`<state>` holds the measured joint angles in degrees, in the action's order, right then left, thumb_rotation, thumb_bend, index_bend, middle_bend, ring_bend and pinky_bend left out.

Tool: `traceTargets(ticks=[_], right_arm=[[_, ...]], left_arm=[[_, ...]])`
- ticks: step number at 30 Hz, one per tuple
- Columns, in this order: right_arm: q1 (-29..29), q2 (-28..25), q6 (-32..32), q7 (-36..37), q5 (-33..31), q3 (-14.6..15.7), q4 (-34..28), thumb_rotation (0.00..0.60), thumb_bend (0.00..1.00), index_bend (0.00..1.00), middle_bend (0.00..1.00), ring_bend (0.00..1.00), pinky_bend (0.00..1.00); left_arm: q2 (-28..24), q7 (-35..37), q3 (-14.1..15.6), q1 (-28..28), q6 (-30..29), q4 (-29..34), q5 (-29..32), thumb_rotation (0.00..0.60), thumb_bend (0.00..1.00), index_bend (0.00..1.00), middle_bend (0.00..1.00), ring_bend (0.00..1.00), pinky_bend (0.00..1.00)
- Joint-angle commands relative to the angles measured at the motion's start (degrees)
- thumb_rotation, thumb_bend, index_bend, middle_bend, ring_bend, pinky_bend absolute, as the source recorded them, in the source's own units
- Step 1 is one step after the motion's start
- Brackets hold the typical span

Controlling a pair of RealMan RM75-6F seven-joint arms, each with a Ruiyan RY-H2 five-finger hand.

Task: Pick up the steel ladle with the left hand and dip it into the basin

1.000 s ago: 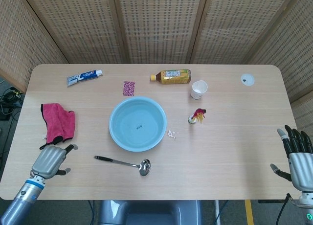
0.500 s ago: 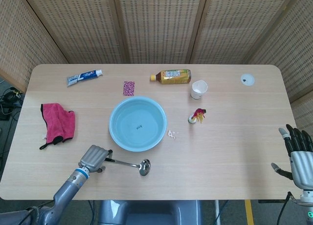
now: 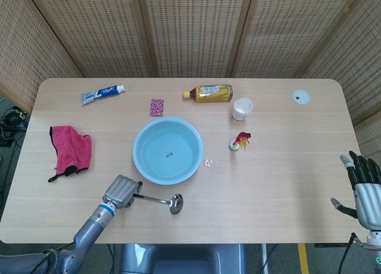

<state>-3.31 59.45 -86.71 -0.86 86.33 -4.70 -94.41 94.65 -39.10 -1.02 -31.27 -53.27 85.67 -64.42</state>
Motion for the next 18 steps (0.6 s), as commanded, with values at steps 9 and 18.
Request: traceTargets(ticks=[9, 18], right_arm=[[-0.1, -0.2, 0.3, 0.7, -0.3, -0.1, 0.2, 0.600, 0.00, 0.00, 0.00, 0.00, 0.00], [-0.1, -0.4, 0.2, 1.3, -0.2, -0.1, 0.2, 0.600, 0.00, 0.00, 0.00, 0.00, 0.00]], left_arm=[[2.4, -2.1, 0.9, -1.1, -1.1, -1.6, 0.5, 0.600, 0.37, 0.47, 0.96, 0.95, 1.00], [4.1, -4.0, 1.3, -1.8, -1.6, -2.6, 2.6, 0.600, 0.37, 0.47, 0.96, 0.95, 1.00]])
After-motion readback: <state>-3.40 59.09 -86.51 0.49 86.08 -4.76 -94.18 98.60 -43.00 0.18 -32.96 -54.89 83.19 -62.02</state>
